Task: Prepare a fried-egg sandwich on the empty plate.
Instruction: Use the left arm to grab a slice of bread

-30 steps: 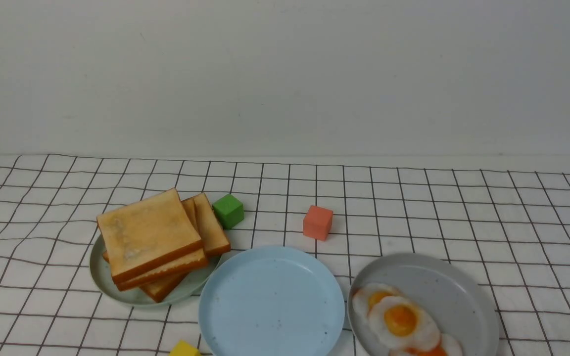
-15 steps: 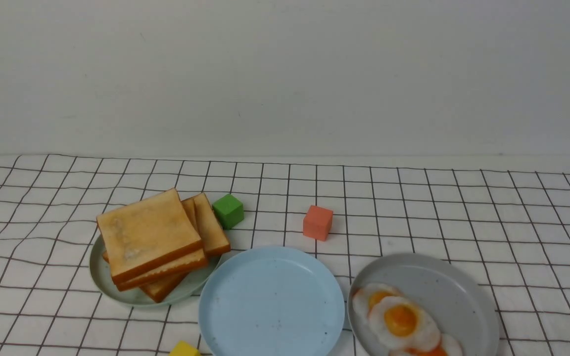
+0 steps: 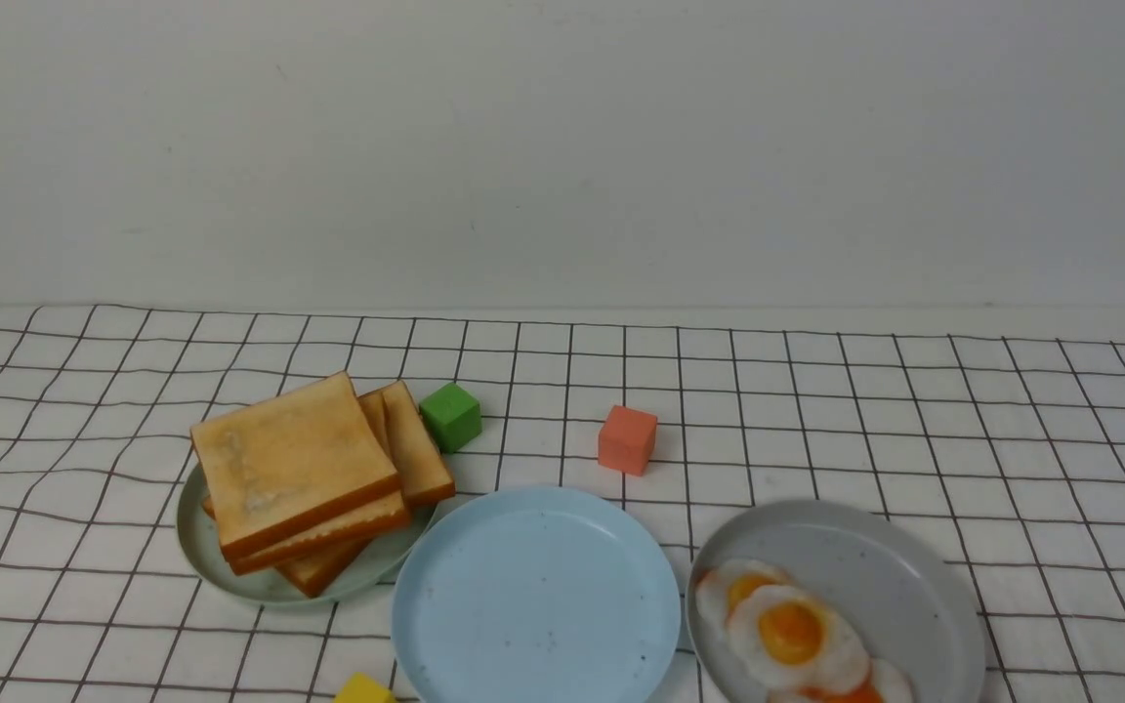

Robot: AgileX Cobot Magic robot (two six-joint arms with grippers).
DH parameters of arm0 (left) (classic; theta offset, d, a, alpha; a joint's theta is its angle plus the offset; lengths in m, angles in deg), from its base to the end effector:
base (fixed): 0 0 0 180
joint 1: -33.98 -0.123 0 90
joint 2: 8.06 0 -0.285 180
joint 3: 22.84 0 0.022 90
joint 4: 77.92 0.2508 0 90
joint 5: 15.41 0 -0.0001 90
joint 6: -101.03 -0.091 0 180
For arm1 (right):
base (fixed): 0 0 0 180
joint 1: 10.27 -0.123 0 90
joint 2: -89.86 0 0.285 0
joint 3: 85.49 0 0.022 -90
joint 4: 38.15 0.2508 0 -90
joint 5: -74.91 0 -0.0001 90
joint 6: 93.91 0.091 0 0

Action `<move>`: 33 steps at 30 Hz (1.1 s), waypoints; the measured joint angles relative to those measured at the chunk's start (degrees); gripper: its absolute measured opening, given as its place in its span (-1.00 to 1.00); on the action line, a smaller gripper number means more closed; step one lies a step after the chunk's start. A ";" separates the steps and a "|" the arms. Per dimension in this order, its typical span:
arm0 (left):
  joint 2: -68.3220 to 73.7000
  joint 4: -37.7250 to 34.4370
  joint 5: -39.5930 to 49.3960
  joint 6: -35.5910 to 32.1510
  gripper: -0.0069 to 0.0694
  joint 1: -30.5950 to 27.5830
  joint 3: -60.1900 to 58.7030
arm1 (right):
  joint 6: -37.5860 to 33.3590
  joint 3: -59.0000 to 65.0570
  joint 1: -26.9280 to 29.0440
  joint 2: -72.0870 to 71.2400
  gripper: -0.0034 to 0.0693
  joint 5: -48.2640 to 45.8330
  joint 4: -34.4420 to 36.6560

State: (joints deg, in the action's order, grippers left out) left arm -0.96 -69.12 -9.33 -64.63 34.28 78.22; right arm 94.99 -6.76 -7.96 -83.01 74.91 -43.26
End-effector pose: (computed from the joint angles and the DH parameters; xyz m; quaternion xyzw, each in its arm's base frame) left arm 0.0568 0.0012 0.1941 -0.0388 0.7186 -0.0298 0.6937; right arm 0.0565 -0.0023 0.2049 0.0362 0.6801 0.0095 0.7321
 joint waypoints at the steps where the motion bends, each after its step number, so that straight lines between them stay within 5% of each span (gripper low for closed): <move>1: 0.00 0.00 -1.78 0.00 -0.19 0.00 0.00 | 0.00 0.00 0.00 0.00 -0.24 1.32 0.00; 10: 0.00 0.05 -7.23 0.00 -0.19 0.00 0.00 | 0.57 0.05 0.00 0.00 -0.24 9.36 0.35; 18: 0.00 -6.05 -20.98 14.98 -0.19 0.00 2.28 | 18.91 -4.13 0.00 0.00 -0.24 22.72 1.74; 23: 1.83 -5.06 -14.16 17.68 -0.19 0.00 17.28 | 24.38 -18.64 0.00 2.34 -0.24 15.83 1.74; 28: 15.88 -5.09 3.38 19.32 -0.19 0.00 42.15 | 24.97 -45.23 0.00 14.46 -0.24 -3.21 0.53; 33: 26.04 -6.55 19.53 20.52 -0.19 0.00 51.57 | 25.10 -58.84 0.00 25.52 -0.24 -21.38 -3.73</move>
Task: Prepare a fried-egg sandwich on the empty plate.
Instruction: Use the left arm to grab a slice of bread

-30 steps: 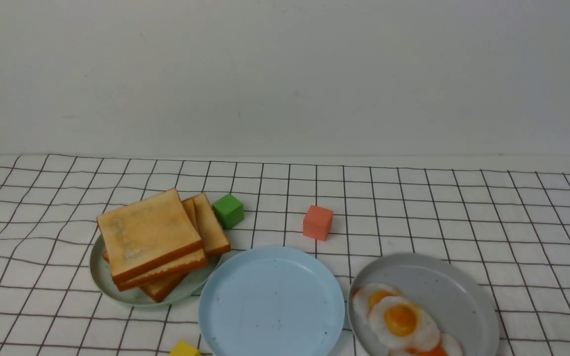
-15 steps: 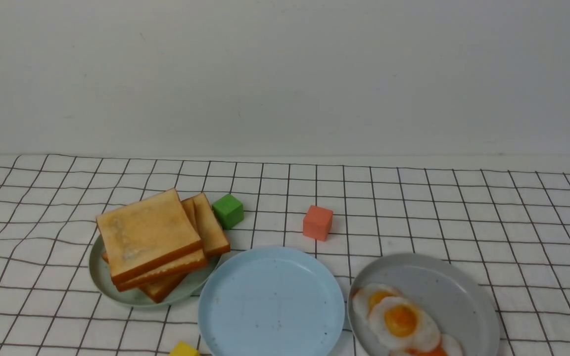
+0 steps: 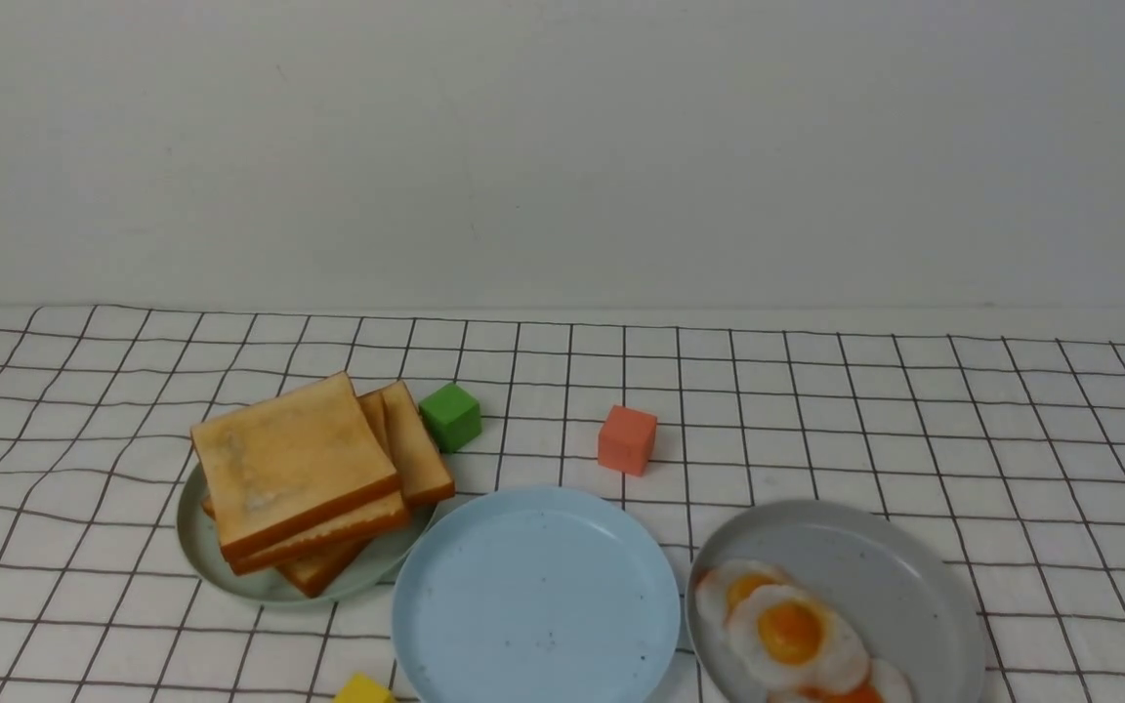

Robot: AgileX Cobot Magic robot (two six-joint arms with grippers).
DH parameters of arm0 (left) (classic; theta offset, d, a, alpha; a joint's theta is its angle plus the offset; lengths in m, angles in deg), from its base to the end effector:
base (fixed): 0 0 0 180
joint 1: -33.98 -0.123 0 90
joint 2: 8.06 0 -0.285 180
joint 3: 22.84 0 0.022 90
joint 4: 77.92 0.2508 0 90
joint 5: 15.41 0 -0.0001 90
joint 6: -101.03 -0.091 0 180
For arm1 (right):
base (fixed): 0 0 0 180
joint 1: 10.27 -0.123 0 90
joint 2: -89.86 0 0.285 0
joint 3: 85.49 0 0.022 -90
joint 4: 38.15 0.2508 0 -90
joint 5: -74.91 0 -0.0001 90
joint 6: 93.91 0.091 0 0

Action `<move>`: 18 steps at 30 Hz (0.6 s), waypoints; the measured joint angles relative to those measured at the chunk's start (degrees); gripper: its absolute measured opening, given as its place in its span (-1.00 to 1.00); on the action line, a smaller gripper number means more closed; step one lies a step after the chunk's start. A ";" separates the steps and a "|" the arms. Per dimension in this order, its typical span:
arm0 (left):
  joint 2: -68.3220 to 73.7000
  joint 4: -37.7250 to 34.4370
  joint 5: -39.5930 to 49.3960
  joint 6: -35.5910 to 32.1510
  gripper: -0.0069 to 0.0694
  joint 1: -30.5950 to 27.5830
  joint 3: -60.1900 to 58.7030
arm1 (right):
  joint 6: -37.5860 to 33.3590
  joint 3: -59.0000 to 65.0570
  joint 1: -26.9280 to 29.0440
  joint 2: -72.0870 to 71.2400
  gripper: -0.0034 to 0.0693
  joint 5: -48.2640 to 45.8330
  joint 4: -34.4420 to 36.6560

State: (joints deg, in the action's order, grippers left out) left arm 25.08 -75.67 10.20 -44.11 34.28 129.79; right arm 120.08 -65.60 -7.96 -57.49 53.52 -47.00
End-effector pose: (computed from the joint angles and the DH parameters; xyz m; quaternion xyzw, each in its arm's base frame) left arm 0.0596 0.0012 0.4275 -0.1971 0.6536 -0.2028 0.7020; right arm 0.0327 -0.0064 0.4722 0.1671 0.5762 0.1459 0.7867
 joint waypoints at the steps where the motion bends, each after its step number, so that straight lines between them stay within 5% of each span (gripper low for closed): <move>1: 1.27 -0.05 1.86 0.05 -0.19 0.00 0.16 | 0.00 -0.71 0.00 2.03 -0.24 -2.98 -0.74; 12: 4.33 -5.01 8.01 0.17 -0.19 0.00 -5.66 | -0.20 14.99 -6.00 7.36 -0.24 -4.75 -1.03; 18: 8.35 -9.15 14.39 0.26 -0.19 0.00 -7.13 | -9.97 16.72 -14.94 11.82 -0.24 -9.87 1.10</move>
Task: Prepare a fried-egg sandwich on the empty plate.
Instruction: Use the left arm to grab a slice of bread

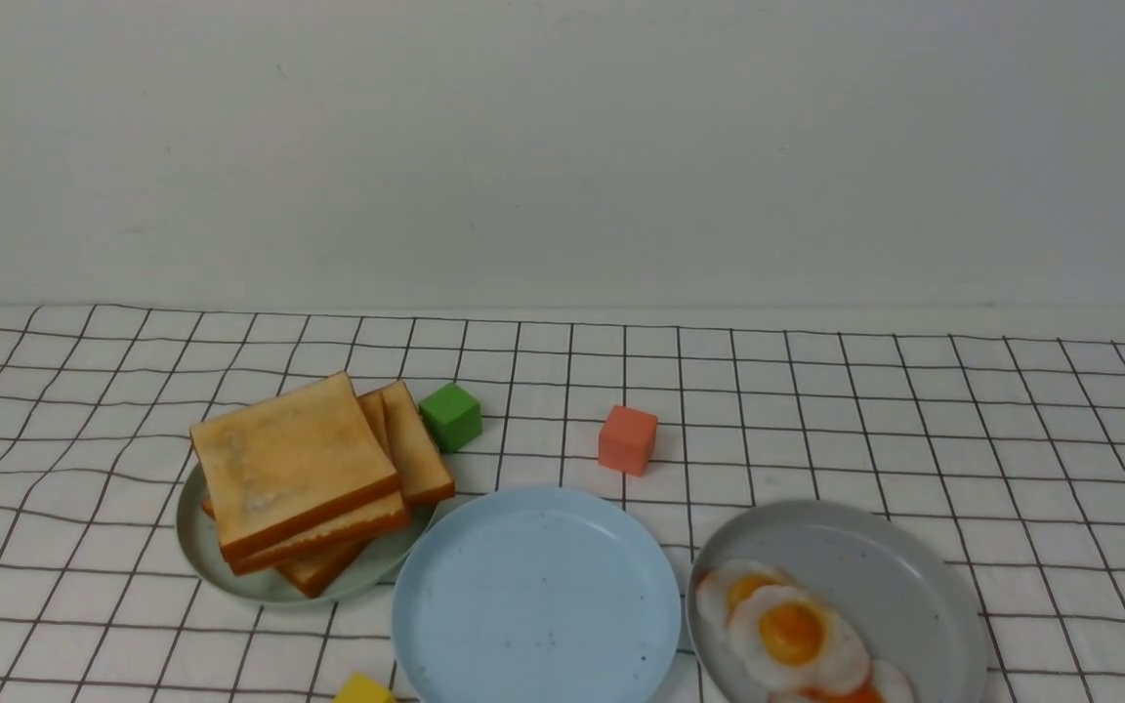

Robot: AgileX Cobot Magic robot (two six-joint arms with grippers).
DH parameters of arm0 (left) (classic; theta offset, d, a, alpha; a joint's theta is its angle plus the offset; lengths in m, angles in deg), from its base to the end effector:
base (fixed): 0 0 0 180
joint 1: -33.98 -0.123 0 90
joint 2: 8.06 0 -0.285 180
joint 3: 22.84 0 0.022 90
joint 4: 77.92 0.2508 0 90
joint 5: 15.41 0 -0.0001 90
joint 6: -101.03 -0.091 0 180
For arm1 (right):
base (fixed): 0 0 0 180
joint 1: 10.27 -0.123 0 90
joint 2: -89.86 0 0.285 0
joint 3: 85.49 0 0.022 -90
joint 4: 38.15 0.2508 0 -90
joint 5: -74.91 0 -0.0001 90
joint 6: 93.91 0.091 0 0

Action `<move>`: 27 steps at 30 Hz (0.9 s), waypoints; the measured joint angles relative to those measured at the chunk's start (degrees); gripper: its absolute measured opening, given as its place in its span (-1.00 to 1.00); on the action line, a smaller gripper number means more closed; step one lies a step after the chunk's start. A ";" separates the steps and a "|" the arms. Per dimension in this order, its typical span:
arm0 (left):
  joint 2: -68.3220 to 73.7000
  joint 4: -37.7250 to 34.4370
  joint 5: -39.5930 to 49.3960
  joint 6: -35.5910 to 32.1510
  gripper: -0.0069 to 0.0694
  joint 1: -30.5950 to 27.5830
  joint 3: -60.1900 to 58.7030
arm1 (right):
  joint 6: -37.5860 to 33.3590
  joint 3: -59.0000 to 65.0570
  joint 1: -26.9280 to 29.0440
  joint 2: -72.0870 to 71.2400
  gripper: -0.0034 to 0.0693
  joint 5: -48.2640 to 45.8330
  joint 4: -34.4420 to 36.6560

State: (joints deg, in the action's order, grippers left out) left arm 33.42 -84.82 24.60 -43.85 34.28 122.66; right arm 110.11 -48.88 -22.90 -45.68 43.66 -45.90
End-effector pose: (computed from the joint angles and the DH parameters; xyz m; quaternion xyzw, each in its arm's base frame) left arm 0.1061 -0.0076 0.3543 -0.2710 0.8021 -0.2155 0.4865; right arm 0.1234 0.0211 0.3491 0.0539 0.8274 0.1165 0.5467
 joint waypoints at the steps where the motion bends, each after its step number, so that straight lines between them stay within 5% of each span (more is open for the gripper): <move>1: 1.29 -0.69 0.74 0.00 -0.19 0.00 0.00 | -2.28 -0.13 -1.55 1.32 -0.24 -0.39 0.68; 9: 13.87 -7.03 2.13 -3.53 -0.19 0.00 0.00 | -8.66 -6.85 -8.88 15.45 -0.24 -12.51 10.80; 13: 22.89 -13.48 0.42 -10.30 -0.19 -0.02 0.12 | -16.06 -13.44 -11.11 22.79 -0.24 -22.09 20.59; 19: 35.36 -21.22 5.11 -19.93 -0.19 -4.11 5.28 | -26.77 -17.59 -11.74 25.76 -0.24 -24.31 29.27; 27: 52.64 -35.46 10.44 -46.60 -0.10 -13.06 14.64 | -32.99 -17.95 -11.80 25.77 -0.24 -24.19 32.27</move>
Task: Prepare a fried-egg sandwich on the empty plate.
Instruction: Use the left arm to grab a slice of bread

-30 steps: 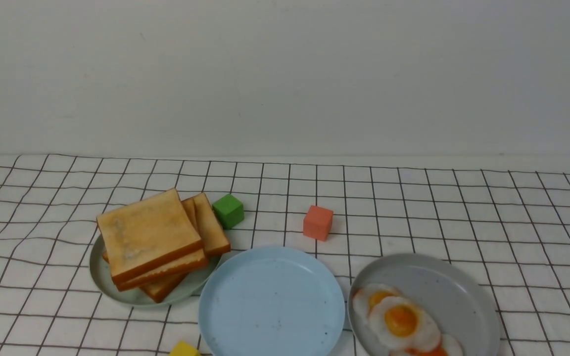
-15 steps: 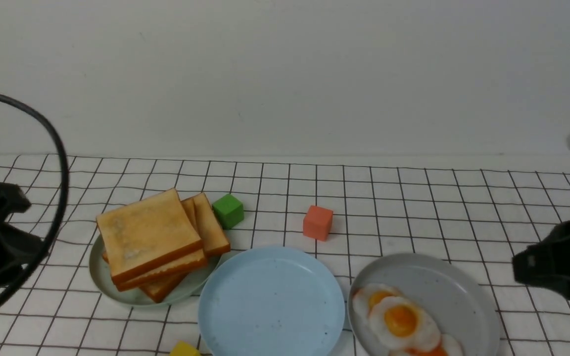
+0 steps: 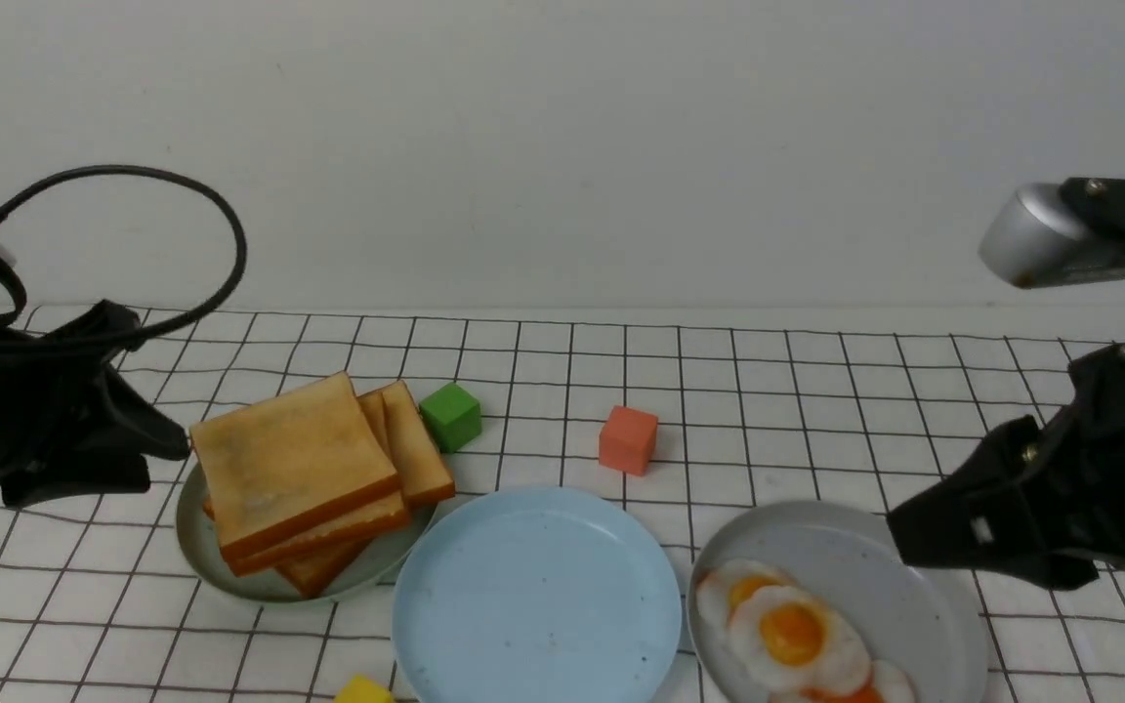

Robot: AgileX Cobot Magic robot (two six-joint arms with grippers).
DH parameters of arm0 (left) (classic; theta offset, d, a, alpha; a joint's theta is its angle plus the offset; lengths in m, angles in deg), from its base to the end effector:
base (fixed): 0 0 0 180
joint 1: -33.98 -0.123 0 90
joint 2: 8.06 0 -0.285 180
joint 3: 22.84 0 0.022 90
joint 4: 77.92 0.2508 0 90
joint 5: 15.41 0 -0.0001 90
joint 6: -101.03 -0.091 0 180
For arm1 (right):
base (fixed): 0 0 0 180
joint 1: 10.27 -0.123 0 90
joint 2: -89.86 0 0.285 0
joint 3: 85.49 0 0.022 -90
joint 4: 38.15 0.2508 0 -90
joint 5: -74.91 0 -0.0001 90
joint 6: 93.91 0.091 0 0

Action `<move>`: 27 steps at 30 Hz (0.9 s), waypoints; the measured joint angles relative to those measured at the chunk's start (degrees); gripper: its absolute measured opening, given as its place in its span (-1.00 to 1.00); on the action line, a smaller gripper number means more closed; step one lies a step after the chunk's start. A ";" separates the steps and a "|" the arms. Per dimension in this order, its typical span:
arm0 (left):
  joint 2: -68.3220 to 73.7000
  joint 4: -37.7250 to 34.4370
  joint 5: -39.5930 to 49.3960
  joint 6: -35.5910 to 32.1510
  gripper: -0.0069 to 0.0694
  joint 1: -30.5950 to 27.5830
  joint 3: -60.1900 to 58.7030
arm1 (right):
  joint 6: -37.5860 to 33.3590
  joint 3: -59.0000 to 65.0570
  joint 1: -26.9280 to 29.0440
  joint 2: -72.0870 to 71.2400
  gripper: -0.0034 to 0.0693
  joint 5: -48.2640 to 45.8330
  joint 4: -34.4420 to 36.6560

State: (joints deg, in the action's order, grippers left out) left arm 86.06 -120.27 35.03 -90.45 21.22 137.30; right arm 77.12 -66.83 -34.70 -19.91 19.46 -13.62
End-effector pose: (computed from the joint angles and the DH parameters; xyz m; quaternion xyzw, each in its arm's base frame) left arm 0.2936 0.0180 0.2545 -0.2005 0.9217 -0.2737 0.1881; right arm 0.1754 0.1139 0.3508 -0.2088 0.9086 0.2418 0.2691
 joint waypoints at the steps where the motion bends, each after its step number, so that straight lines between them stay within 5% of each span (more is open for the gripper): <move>1: 1.72 -0.52 -0.40 -1.89 -0.06 0.01 0.44 | -0.05 0.00 0.00 0.00 -0.24 0.00 0.00; 11: 11.01 -4.00 -6.37 -15.29 0.41 0.01 1.36 | -0.13 0.00 0.00 0.00 -0.24 0.00 0.18; 17: 14.43 -10.83 -9.37 -23.91 0.33 0.01 1.42 | -0.13 0.00 0.00 0.00 -0.24 -0.15 0.66; 27: 18.50 -16.27 -11.73 -26.82 0.04 0.01 1.42 | -0.19 0.00 0.00 0.00 -0.24 -1.62 1.27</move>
State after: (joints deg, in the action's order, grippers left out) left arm 104.56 -136.54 23.31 -117.27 21.23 138.73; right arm 76.93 -66.83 -34.70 -19.91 17.84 -12.35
